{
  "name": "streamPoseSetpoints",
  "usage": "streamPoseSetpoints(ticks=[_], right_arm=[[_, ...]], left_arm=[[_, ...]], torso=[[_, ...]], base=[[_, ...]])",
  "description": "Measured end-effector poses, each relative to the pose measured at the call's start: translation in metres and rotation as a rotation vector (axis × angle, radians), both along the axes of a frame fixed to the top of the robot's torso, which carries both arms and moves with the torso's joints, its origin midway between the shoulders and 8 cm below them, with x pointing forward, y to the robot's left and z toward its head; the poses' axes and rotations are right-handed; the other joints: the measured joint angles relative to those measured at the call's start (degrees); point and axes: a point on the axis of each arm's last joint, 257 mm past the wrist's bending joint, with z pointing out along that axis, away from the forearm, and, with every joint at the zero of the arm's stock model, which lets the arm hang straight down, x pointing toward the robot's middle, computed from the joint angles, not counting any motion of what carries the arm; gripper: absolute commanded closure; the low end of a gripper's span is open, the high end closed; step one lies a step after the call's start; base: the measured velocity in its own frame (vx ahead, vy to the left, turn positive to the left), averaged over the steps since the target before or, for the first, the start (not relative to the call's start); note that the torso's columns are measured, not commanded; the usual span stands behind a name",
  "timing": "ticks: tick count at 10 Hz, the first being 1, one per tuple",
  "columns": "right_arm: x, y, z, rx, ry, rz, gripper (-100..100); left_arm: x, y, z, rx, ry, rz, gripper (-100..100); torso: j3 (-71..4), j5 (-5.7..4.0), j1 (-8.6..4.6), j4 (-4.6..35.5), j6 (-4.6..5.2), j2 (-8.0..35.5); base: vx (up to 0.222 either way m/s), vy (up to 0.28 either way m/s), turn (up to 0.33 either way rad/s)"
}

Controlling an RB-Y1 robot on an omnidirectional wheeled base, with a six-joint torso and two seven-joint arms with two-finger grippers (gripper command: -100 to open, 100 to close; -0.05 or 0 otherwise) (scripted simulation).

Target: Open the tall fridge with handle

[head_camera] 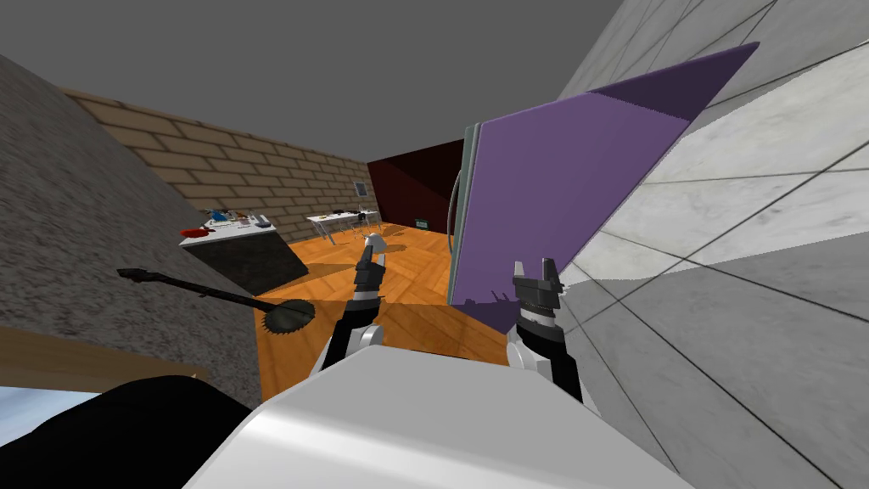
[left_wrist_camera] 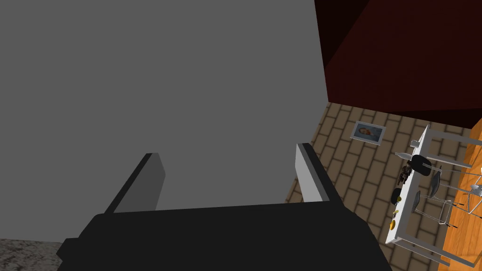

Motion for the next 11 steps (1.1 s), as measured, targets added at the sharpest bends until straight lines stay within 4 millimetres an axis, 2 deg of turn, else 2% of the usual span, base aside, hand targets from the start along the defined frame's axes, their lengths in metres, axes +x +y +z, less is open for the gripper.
streamPoseSetpoints(ticks=[1,2,4,7,9,11], right_arm=[[0.000,0.000,0.000,0.000,0.000,0.000,0],[0.000,0.000,0.000,0.000,0.000,0.000,-100],[0.011,0.015,-0.005,-0.083,0.030,0.003,-100],[0.030,0.035,-0.017,-0.231,0.086,-0.016,-100],[0.044,0.041,-0.026,-0.297,0.110,-0.030,-100],[0.062,0.057,-0.041,-0.410,0.150,-0.055,-100]], left_arm=[[0.000,0.000,0.000,0.000,0.000,0.000,0],[0.000,0.000,0.000,0.000,0.000,0.000,0],[0.000,0.000,0.000,0.000,0.001,0.000,0],[0.000,0.000,0.000,0.000,0.001,0.000,0],[0.000,0.000,0.000,0.000,0.001,0.000,0],[0.000,0.000,0.000,0.000,0.001,0.000,0]], torso=[[-8.46,0.00,0.00,4.23,0.00,4.23],[-16.92,0.00,0.00,8.46,0.00,8.46],[-22.13,0.05,0.16,10.85,0.00,10.69],[-22.35,0.02,0.07,11.11,0.00,11.04],[-22.20,-0.03,-0.09,11.19,0.00,11.27],[-22.38,0.03,0.12,11.10,-0.01,10.98]], base=[[0.000,0.000,0.000],[0.049,0.040,-0.034],[0.101,0.069,-0.046],[0.120,0.084,-0.039],[0.097,0.073,-0.053],[0.129,0.104,-0.045]])
